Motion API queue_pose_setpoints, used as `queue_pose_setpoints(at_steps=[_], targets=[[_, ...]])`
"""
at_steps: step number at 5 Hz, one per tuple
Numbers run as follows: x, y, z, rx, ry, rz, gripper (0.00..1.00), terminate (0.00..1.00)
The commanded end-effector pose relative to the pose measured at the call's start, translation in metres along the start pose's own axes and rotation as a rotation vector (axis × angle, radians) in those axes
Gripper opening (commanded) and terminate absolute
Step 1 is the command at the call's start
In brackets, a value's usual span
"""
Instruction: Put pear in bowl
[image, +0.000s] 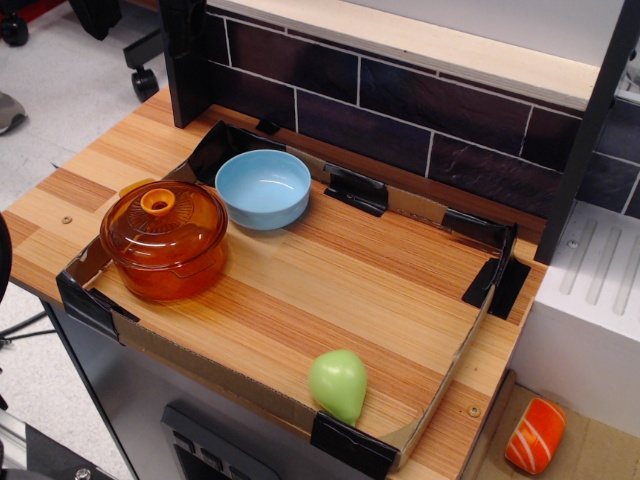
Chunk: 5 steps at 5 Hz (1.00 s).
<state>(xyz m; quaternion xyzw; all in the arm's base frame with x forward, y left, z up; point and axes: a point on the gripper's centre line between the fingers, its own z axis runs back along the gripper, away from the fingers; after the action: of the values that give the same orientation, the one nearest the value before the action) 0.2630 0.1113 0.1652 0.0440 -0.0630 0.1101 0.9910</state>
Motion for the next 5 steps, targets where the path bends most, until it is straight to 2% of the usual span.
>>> queue_pose_setpoints(at_steps=[1, 3, 4, 5], targets=[[0.000, 0.000, 0.000, 0.000, 0.000, 0.000, 1.00, 0.00], [-0.037, -0.051, -0.005, 0.005, 0.030, -0.064, 1.00, 0.00], [-0.055, -0.081, -0.007, -0.025, 0.033, -0.084, 1.00, 0.00], [-0.068, -0.102, -0.022, -0.006, 0.039, -0.097, 1.00, 0.00]])
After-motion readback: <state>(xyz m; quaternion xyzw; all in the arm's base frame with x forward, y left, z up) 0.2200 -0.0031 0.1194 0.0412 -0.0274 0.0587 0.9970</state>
